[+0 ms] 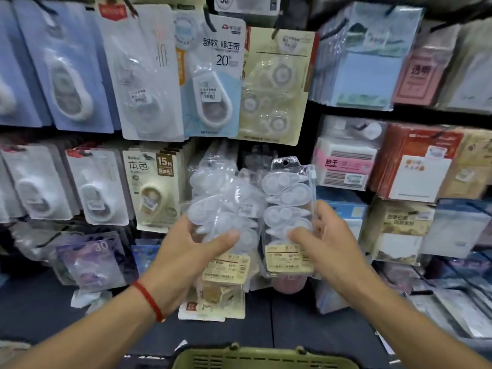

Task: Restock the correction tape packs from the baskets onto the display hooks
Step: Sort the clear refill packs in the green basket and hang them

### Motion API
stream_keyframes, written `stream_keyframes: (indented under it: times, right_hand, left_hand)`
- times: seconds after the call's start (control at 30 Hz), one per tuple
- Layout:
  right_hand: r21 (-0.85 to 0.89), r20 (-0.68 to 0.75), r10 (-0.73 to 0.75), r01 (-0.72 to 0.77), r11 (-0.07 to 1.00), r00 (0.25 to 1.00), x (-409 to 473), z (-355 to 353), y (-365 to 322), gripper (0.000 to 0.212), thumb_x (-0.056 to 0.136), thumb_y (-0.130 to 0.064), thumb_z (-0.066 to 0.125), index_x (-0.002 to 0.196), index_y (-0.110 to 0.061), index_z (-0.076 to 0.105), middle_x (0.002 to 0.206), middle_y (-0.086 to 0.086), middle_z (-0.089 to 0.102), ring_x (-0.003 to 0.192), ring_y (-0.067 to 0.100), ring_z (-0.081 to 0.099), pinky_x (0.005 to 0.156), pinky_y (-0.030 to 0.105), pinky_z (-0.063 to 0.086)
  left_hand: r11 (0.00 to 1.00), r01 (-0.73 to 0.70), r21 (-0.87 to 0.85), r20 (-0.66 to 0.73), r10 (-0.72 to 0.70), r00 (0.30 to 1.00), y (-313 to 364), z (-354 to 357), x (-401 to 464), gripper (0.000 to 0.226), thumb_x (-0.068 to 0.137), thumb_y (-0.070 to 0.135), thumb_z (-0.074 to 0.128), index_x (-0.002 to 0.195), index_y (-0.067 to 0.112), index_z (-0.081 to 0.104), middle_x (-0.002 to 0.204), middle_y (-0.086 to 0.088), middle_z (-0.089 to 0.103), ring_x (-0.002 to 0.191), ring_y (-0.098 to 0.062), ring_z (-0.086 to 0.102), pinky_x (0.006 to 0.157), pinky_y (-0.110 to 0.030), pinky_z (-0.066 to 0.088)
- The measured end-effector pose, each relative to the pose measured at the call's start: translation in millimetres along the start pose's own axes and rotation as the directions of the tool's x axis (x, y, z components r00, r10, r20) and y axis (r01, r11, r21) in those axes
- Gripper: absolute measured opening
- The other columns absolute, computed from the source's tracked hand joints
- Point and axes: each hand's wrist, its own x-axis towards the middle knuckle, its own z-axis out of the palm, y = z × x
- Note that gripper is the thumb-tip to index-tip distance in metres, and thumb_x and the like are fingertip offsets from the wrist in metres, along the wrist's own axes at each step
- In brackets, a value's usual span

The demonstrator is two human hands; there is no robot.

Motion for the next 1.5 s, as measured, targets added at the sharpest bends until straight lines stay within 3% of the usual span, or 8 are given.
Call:
stream_keyframes:
  times: [0.13, 0.43, 0.6, 0.77, 0.9, 1.2, 1.3, 1.5]
  right_hand:
    - [-0.035, 0.02, 0.017, -0.016, 0.999, 1.0, 13.3, 2.6, 4.5, 0.03, 0.083, -0.036, 0.054, 0.11, -0.025, 0.062, 0.11, 0.012, 0.072, 0.1, 0.043, 0.067, 0.09, 0.065, 0.054]
    - [0.068, 0.016, 0.03, -0.031, 0.997, 0.999, 21.8, 13.0, -4.6, 0.022, 0.083, -0.035, 0.061, 0.103, -0.031, 0.07, 0.102, 0.022, 0.074, 0.09, 0.048, 0.07, 0.077, 0.063, 0.057]
    - [0.155, 0.052, 0.109, -0.116, 0.981, 0.993, 18.4, 15.2, -5.8, 0.011, 0.098, -0.027, 0.069, 0.108, -0.029, 0.072, 0.097, 0.006, 0.081, 0.081, 0.024, 0.08, 0.066, 0.042, 0.063]
    - [-0.452, -0.15, -0.132, 0.051, 0.89, 0.98, 12.2, 19.9, -4.6, 0.032, 0.096, -0.04, 0.067, 0.124, -0.035, 0.052, 0.112, -0.02, 0.061, 0.099, -0.001, 0.058, 0.087, 0.02, 0.048]
    - [-0.223, 0.093, -0.008, 0.029, 0.974, 0.996, 1.8, 37.3, -4.0, 0.024, 0.093, -0.057, 0.067, 0.107, -0.037, 0.068, 0.096, -0.018, 0.071, 0.089, -0.001, 0.065, 0.07, 0.01, 0.047]
    - [0.087, 0.014, 0.021, -0.022, 0.996, 1.0, -2.3, 41.0, -6.1, 0.02, 0.083, -0.055, 0.07, 0.091, -0.036, 0.067, 0.096, 0.0, 0.079, 0.087, 0.023, 0.077, 0.078, 0.052, 0.062]
    - [0.165, -0.085, 0.055, -0.04, 0.986, 0.995, 1.7, 31.7, -10.6, 0.02, 0.081, -0.049, 0.065, 0.089, -0.031, 0.062, 0.097, 0.024, 0.072, 0.087, 0.053, 0.067, 0.074, 0.067, 0.056]
    - [0.225, -0.103, 0.089, -0.064, 0.972, 0.991, 10.2, 18.7, -14.1, 0.007, 0.102, -0.031, 0.067, 0.097, -0.026, 0.065, 0.091, 0.018, 0.078, 0.083, 0.049, 0.073, 0.066, 0.065, 0.061]
  left_hand:
    - [0.988, -0.109, 0.111, -0.146, 0.124, 0.982, -15.2, -16.1, 2.0, 0.065, 0.075, 0.018, 0.091, 0.134, 0.023, 0.062, 0.12, 0.004, 0.077, 0.111, -0.015, 0.074, 0.101, -0.045, 0.056]
    - [0.958, -0.237, 0.163, -0.201, 0.267, 0.943, -14.3, -30.3, 5.6, 0.072, 0.069, 0.022, 0.084, 0.136, 0.027, 0.057, 0.12, 0.01, 0.075, 0.11, -0.008, 0.073, 0.095, -0.037, 0.054]
    - [0.957, -0.25, 0.144, -0.223, 0.278, 0.934, -14.5, -30.8, 2.3, 0.069, 0.065, 0.027, 0.086, 0.128, 0.035, 0.057, 0.117, 0.013, 0.076, 0.106, -0.006, 0.074, 0.09, -0.032, 0.054]
    - [0.966, -0.239, 0.095, -0.176, 0.253, 0.951, -15.5, -28.1, 1.2, 0.068, 0.069, 0.019, 0.086, 0.131, 0.03, 0.059, 0.12, 0.009, 0.076, 0.11, -0.011, 0.074, 0.092, -0.034, 0.057]
    - [0.985, -0.171, 0.008, -0.09, 0.171, 0.981, -19.7, -16.1, -2.0, 0.076, 0.071, 0.013, 0.094, 0.137, 0.017, 0.059, 0.123, -0.002, 0.077, 0.113, -0.022, 0.074, 0.095, -0.037, 0.062]
    - [0.962, -0.028, -0.272, -0.021, 0.023, 1.0, -15.4, 3.6, -8.8, 0.054, 0.084, 0.04, 0.073, 0.133, 0.022, 0.06, 0.124, -0.009, 0.076, 0.11, -0.034, 0.075, 0.092, -0.057, 0.06]
    - [0.958, -0.089, -0.272, -0.082, 0.069, 0.994, -15.0, 0.7, -7.6, 0.043, 0.087, 0.043, 0.067, 0.125, 0.025, 0.062, 0.118, -0.004, 0.078, 0.104, -0.026, 0.077, 0.077, -0.04, 0.066]
    - [0.944, -0.218, -0.248, -0.169, 0.18, 0.969, -16.7, -7.1, -3.4, 0.033, 0.089, 0.038, 0.068, 0.119, 0.027, 0.064, 0.114, -0.004, 0.078, 0.1, -0.019, 0.078, 0.072, -0.025, 0.062]
